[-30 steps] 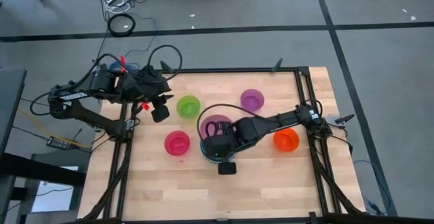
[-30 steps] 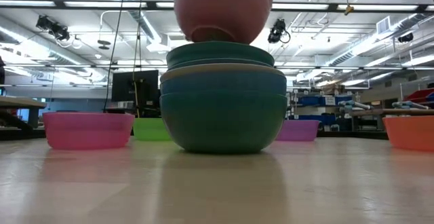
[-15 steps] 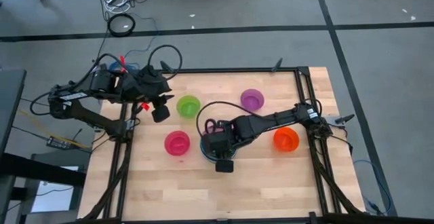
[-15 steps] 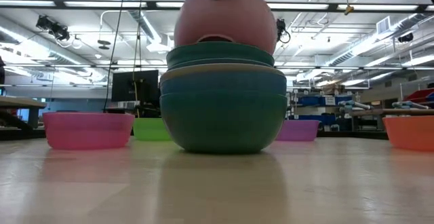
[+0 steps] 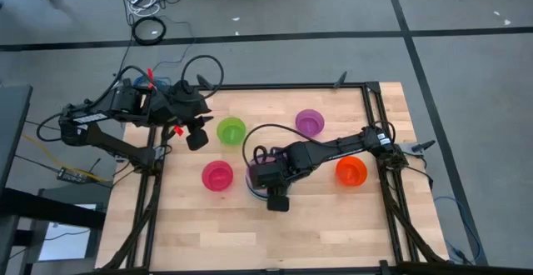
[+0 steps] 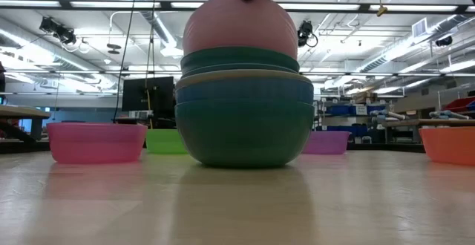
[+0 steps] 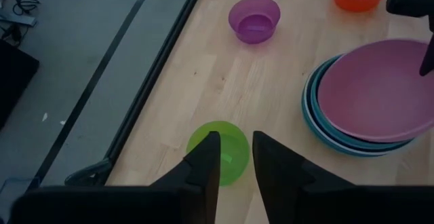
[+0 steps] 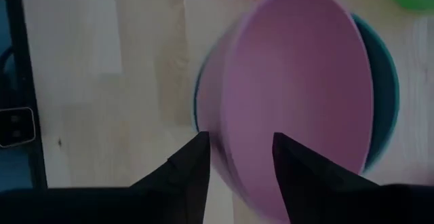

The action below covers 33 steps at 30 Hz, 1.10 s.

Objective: Nest bowls inside each other
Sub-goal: Stack the pink bowl on top of the dark green bowl

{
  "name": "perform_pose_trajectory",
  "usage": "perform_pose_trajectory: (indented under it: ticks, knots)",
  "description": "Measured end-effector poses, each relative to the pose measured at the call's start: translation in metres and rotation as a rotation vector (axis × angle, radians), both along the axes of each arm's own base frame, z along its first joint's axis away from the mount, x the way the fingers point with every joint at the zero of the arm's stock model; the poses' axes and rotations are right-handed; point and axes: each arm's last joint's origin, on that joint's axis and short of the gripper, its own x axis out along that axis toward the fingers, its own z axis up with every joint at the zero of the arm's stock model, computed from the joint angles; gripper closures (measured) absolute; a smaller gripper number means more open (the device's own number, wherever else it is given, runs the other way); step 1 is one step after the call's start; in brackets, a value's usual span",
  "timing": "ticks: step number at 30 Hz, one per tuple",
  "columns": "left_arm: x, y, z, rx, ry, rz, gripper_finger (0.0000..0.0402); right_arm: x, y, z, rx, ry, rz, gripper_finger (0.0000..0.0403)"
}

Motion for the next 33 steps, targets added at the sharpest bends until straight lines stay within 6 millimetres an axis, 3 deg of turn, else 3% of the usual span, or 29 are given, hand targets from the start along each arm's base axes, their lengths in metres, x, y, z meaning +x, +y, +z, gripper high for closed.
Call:
perform_pose_trajectory:
  ticks: [10, 17, 24, 29, 33]
  knots:
    - [0.000, 0.000, 0.000, -0.002, -0.001, 0.001, 0.0309, -0.003, 0.000, 0.002, -0.132, -0.025, -0.038, 0.0255]
    - [0.000, 0.000, 0.000, -0.002, 0.000, 0.001, 0.0309, -0.008, 0.000, 0.003, -0.072, 0.021, -0.029, 0.0256]
    - [0.000, 0.000, 0.000, -0.001, 0.002, 0.000, 0.0310, -0.030, -0.006, 0.040, -0.034, -0.071, -0.047, 0.0257]
    - [0.000, 0.000, 0.000, -0.001, 0.001, 0.001, 0.0310, -0.020, -0.008, 0.048, -0.139, -0.231, -0.098, 0.0261]
    - [0.000, 0.000, 0.000, -0.001, 0.001, 0.001, 0.0310, 0.002, -0.008, 0.029, -0.166, -0.245, -0.096, 0.0269]
